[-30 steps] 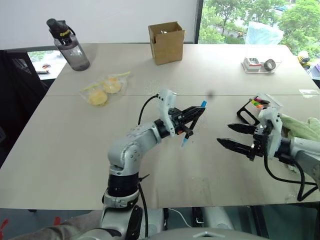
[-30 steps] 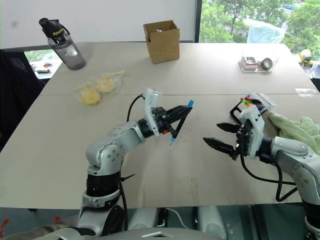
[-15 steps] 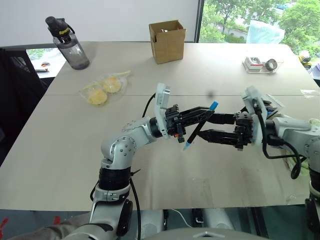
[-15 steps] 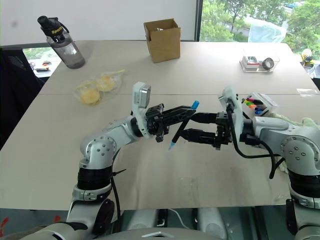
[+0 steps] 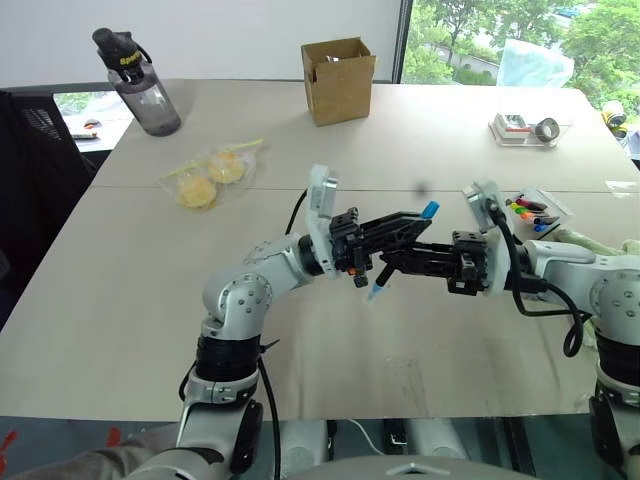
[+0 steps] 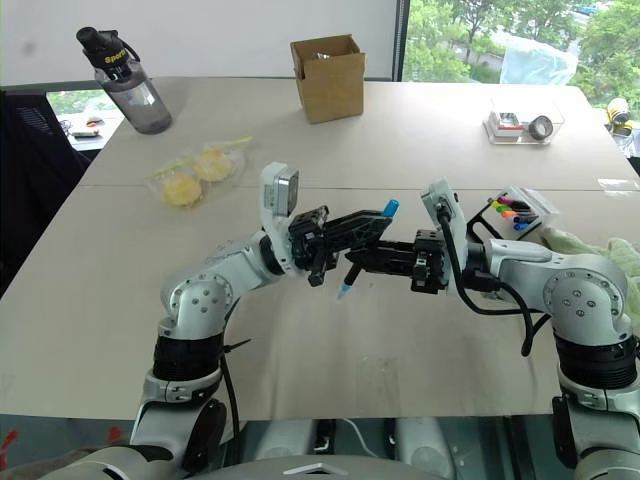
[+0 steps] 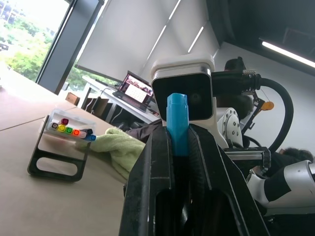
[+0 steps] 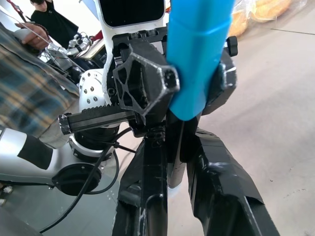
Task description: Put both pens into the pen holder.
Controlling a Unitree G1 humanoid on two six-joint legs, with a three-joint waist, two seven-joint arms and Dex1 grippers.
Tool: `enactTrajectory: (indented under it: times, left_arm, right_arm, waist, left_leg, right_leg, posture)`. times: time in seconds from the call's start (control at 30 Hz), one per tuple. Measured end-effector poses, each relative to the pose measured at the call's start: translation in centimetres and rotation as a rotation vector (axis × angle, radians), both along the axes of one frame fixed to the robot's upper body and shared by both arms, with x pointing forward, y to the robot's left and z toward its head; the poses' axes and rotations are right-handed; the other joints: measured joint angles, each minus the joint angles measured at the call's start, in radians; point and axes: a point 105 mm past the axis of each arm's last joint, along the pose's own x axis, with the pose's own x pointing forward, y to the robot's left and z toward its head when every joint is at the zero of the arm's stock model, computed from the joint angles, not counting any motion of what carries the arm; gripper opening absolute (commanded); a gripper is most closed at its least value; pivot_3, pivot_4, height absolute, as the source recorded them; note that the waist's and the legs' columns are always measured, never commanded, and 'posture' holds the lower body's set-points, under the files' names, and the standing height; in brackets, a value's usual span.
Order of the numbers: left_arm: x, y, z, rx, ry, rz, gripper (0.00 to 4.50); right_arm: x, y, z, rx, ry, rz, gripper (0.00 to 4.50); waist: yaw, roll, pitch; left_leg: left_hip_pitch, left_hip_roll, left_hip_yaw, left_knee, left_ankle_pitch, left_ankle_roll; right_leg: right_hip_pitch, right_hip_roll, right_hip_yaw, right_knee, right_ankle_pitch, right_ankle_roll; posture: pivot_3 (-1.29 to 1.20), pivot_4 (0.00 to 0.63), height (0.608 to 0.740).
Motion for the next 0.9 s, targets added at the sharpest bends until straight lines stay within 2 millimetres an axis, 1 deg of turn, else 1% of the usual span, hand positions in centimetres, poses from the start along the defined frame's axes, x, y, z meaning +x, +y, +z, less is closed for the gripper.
enactTrajectory:
  times: [0.07,0.13,0.17,0.27,0.37,0.43,0.53,0.57,0.63,0.7,0.83,0.9]
  left_arm:
    - [0.0,0.0,0.0,0.005,0.003,-0.004,0.0]
    - [-0.1,0.1,-0.1,0.013,0.006,-0.009,0.93]
    - [-0.1,0.1,-0.2,0.02,0.01,-0.01,1.24]
    - [0.1,-0.2,-0.8,0.062,0.005,0.012,2.61]
    - [0.9,0.4,-1.8,0.16,-0.013,0.083,2.61]
    - [1.4,1.4,-2.2,0.226,-0.042,0.123,2.61]
    - [1.6,2.7,-2.6,0.329,-0.109,0.164,2.61]
    - [1.7,3.3,-2.8,0.398,-0.161,0.184,2.61]
    - [2.4,4.2,-2.9,0.472,-0.227,0.244,2.61]
    - [2.7,4.2,-2.4,0.474,-0.263,0.269,2.61]
    - [3.0,3.1,-0.9,0.428,-0.314,0.283,2.61]
    - [3.2,2.7,-0.2,0.409,-0.34,0.296,2.61]
  right_arm:
    - [0.0,0.1,0.0,-0.003,-0.001,0.003,0.13]
    - [0.0,0.1,-0.1,-0.007,0.002,0.004,0.13]
    - [0.0,0.1,0.0,-0.009,-0.001,0.003,0.13]
    - [0.5,-0.3,-0.1,-0.041,-0.049,-0.037,0.13]
    - [1.7,-1.2,-0.5,-0.113,-0.138,-0.131,0.13]
    - [2.7,-2.2,-0.8,-0.174,-0.208,-0.202,0.13]
    - [4.0,-4.4,-0.4,-0.292,-0.36,-0.294,0.13]
    - [4.4,-5.6,-0.1,-0.377,-0.438,-0.325,0.13]
    - [5.1,-7.7,0.9,-0.511,-0.566,-0.389,0.13]
    - [5.6,-9.1,2.0,-0.619,-0.673,-0.439,0.13]
    - [5.9,-12.5,4.3,-0.905,-0.895,-0.513,0.13]
    - [5.9,-13.5,4.7,-0.984,-0.951,-0.533,0.13]
  waist:
    - [0.0,0.0,0.0]
    - [0.0,0.0,0.0]
    - [0.0,0.0,0.0]
    - [0.001,0.0,0.0]
    - [0.001,0.0,0.0]
    - [0.0,0.001,0.0]
    - [0.0,0.003,0.002]
    - [0.002,0.004,0.002]
    - [0.008,0.005,0.003]
    - [0.014,0.005,0.003]
    - [0.018,0.006,0.004]
    - [0.015,0.005,0.004]
  left_leg:
    - [0.0,0.0,0.0,0.0,0.0,0.0]
    - [0.0,0.0,0.0,0.0,0.0,0.0]
    - [0.0,0.0,0.0,0.0,0.0,0.0]
    - [0.0,0.0,0.0,0.0,0.0,0.0]
    - [0.0,0.0,0.0,0.0,0.0,0.0]
    - [0.0,0.0,0.0,0.0,0.0,0.0]
    - [-0.001,0.0,0.0,0.0,0.0,0.0]
    - [-0.001,0.0,0.0,0.0,0.0,0.0]
    - [-0.001,0.0,0.001,0.0,0.001,-0.002]
    - [-0.002,0.0,0.001,0.0,0.002,-0.003]
    - [-0.003,0.0,0.001,0.0,0.002,-0.004]
    - [-0.003,0.0,0.002,0.0,0.003,-0.005]
  right_leg:
    - [0.0,0.0,0.0,0.0,0.0,0.0]
    - [0.0,0.0,0.0,0.0,0.0,0.0]
    - [0.0,0.0,0.0,0.0,0.0,0.0]
    - [0.0,0.0,0.0,-0.001,0.0,0.0]
    - [0.0,0.001,0.0,-0.001,0.0,0.0]
    - [0.0,0.001,0.0,-0.001,0.0,0.0]
    - [0.0,0.001,-0.001,-0.001,0.0,0.0]
    - [-0.001,0.001,-0.001,-0.001,0.0,0.0]
    - [-0.001,0.001,-0.001,-0.002,0.0,0.0]
    - [-0.001,0.0,-0.001,-0.002,0.0,0.0]
    - [-0.001,-0.001,-0.002,-0.003,0.0,0.0]
    - [-0.001,-0.002,-0.001,-0.003,0.0,0.0]
  posture:
    - [0.0,0.15,0.736]
    - [0.0,0.15,0.736]
    - [0.0,0.15,0.736]
    - [0.0,0.15,0.736]
    - [0.0,0.15,0.736]
    - [0.0,0.15,0.736]
    - [0.0,0.15,0.736]
    - [0.0,0.15,0.736]
    - [0.0,0.15,0.736]
    - [0.0,0.15,0.736]
    - [0.0,0.15,0.736]
    - [0.0,0.15,0.736]
